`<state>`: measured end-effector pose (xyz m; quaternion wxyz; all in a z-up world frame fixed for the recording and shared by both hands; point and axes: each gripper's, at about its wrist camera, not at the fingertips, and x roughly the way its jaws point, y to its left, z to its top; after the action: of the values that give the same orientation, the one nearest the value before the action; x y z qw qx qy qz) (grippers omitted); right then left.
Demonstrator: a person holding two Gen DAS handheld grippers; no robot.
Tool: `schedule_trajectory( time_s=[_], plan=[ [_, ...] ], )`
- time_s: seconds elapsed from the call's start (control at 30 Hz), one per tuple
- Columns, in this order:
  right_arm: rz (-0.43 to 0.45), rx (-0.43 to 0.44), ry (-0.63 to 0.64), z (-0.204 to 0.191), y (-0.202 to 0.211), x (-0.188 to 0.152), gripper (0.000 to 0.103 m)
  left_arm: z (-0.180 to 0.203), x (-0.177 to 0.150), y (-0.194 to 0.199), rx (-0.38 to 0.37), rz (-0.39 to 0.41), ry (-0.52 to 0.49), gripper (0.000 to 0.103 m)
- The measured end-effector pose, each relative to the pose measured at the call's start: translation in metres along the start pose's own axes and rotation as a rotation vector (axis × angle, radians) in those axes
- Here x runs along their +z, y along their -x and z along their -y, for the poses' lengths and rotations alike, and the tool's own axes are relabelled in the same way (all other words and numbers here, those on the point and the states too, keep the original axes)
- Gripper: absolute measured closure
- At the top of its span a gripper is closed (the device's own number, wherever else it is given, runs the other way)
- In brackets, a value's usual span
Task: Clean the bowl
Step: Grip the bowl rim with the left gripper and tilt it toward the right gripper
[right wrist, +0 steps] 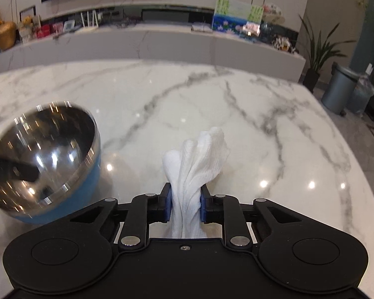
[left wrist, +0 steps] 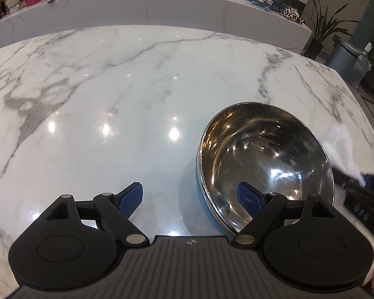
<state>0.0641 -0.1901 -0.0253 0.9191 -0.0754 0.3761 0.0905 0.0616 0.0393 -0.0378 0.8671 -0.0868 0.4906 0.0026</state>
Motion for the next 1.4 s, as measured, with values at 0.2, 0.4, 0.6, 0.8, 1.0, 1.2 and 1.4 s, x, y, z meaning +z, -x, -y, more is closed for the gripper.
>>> schedule_trajectory(
  time_s=[0.2, 0.4, 0.6, 0.8, 1.0, 1.2, 1.4],
  plan=[
    [0.106, 0.099, 0.026, -0.016, 0.029, 0.02, 0.084, -0.001, -0.004, -0.002, 0.012, -0.023, 0.003, 0.02],
    [0.109, 0.196, 0.105, -0.044, 0.034, 0.019, 0.084, -0.002, -0.007, 0.0, -0.001, -0.032, 0.012, 0.02],
    [0.113, 0.176, 0.189, -0.059, 0.036, 0.013, 0.084, -0.006, -0.009, 0.0, -0.026, -0.043, 0.037, 0.02],
    [0.103, 0.138, 0.239, -0.06, 0.036, 0.006, 0.084, -0.005, -0.01, 0.001, -0.066, -0.039, 0.04, 0.02],
    [0.08, 0.12, 0.222, -0.054, 0.036, -0.001, 0.084, -0.009, -0.009, -0.001, -0.14, -0.049, 0.101, 0.02],
    [0.079, 0.118, 0.232, -0.052, 0.038, -0.008, 0.084, 0.003, -0.007, 0.002, -0.15, -0.036, 0.051, 0.046],
    [0.075, 0.123, 0.246, -0.058, 0.039, -0.015, 0.084, 0.023, -0.006, 0.009, -0.132, -0.001, -0.062, 0.076]
  ],
)
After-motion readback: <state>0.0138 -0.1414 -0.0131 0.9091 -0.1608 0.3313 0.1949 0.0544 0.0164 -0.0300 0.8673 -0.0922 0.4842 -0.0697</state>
